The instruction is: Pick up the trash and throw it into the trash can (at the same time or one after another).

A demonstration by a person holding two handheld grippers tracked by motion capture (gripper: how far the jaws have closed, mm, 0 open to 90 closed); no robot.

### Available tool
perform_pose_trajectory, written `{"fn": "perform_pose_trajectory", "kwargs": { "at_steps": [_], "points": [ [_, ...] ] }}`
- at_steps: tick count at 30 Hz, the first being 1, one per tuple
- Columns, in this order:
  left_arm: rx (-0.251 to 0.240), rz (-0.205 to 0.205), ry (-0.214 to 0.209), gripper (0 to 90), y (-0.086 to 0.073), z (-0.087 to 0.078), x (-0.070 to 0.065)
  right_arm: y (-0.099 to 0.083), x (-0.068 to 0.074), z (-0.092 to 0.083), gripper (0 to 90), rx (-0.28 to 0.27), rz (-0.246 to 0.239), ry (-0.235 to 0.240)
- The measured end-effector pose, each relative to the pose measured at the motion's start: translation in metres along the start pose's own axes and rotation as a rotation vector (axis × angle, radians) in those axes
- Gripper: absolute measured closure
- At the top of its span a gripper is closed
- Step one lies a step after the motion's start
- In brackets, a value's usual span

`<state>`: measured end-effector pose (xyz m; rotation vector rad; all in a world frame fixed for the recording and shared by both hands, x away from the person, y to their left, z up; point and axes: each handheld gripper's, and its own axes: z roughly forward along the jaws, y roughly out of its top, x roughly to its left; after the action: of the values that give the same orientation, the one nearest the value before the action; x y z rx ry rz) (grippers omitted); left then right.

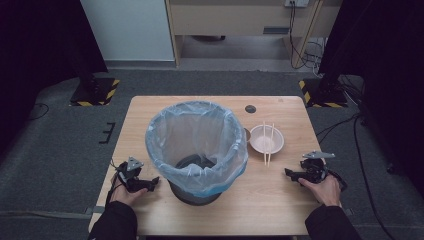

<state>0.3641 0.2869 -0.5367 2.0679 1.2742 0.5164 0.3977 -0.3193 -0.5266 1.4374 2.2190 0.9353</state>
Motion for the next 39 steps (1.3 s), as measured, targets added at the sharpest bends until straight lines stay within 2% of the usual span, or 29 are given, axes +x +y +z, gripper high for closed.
{"fn": "perform_pose_trajectory", "kwargs": {
  "at_steps": [3, 4, 5, 6, 7, 8, 9, 10, 11, 16, 22, 26, 27, 31, 39],
  "points": [
    [0.0, 0.001, 0.0, 0.0, 0.0, 0.0, 0.0, 0.001, 0.0, -0.004, 30.7, -0.007, 0.001, -0.024],
    [0.0, 0.001, 0.001, 0.0, 0.0, 0.0, 0.0, 0.002, 0.0, -0.007, 30.1, -0.023, 0.024, -0.028],
    [0.0, 0.0, 0.002, 0.0, 0.0, 0.0, 0.0, 0.004, 0.0, -0.013, 30.7, -0.069, 0.06, -0.019],
    [0.0, 0.0, 0.002, 0.0, 0.0, 0.0, 0.0, 0.004, 0.0, -0.013, 30.7, -0.069, 0.06, -0.019],
    [0.0, -0.001, 0.003, 0.0, 0.0, 0.0, -0.001, 0.008, 0.001, -0.02, 32.3, -0.102, 0.077, -0.018],
    [0.0, -0.001, 0.003, 0.0, 0.0, 0.0, -0.001, 0.008, 0.001, -0.02, 32.3, -0.102, 0.077, -0.018],
    [0.001, -0.002, 0.005, 0.0, 0.0, 0.0, -0.002, 0.011, 0.003, -0.027, 32.6, -0.141, 0.084, -0.021],
    [0.001, -0.002, 0.005, 0.0, 0.0, 0.0, -0.002, 0.011, 0.003, -0.027, 32.6, -0.141, 0.084, -0.021],
    [-0.002, -0.003, 0.004, 0.0, 0.0, 0.0, -0.004, 0.013, 0.003, -0.033, 33.0, -0.165, 0.087, -0.02],
    [0.001, 0.003, -0.002, 0.0, 0.0, 0.0, -0.006, 0.019, 0.005, -0.042, 32.9, -0.211, 0.085, -0.017],
    [0.001, 0.003, -0.001, 0.0, 0.0, 0.0, -0.006, 0.034, 0.012, -0.058, 33.1, -0.275, 0.093, 0.0],
    [0.001, 0.004, -0.002, 0.0, 0.0, 0.0, -0.006, 0.044, 0.016, -0.068, 33.9, -0.307, 0.083, -0.006],
    [0.0, 0.004, -0.002, 0.0, 0.0, 0.0, -0.006, 0.052, 0.018, -0.074, 33.9, -0.324, 0.074, -0.013],
    [0.0, 0.004, -0.002, 0.0, 0.0, 0.0, -0.006, 0.061, 0.022, -0.08, 33.9, -0.353, 0.073, -0.017],
    [0.0, 0.004, -0.002, 0.0, 0.0, 0.0, -0.006, 0.087, 0.037, -0.091, 33.3, -0.42, 0.038, -0.02]
  ]
}}
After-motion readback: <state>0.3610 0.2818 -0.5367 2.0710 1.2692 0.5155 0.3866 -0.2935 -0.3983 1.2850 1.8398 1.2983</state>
